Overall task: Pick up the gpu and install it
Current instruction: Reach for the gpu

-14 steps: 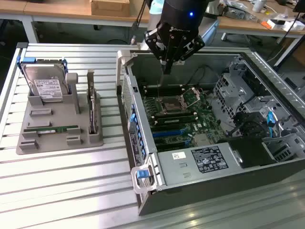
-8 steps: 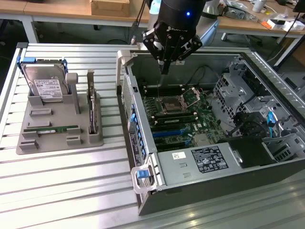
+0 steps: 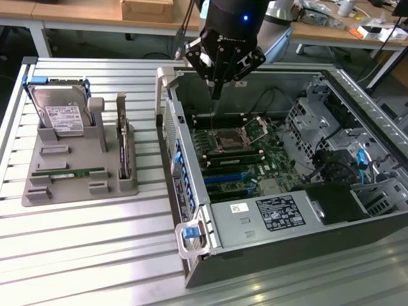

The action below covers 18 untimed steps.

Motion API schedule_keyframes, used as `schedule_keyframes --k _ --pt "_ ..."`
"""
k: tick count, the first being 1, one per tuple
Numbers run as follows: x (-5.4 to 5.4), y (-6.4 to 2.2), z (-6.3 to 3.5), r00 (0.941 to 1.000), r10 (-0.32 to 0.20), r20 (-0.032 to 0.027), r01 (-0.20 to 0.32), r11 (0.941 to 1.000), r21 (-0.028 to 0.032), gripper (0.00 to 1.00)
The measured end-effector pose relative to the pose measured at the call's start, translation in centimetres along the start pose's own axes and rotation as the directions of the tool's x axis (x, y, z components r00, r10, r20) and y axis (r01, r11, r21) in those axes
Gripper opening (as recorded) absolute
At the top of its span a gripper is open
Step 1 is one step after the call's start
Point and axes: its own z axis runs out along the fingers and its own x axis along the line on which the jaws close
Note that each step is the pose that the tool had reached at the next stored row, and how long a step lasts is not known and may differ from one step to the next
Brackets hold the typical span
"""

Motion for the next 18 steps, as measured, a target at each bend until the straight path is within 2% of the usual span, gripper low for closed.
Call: schedule_keyframes --k 18 --pt "1.8 -0.13 -0.05 1.0000 0.000 0.0000 0.000 1.0000 0.0000 0.11"
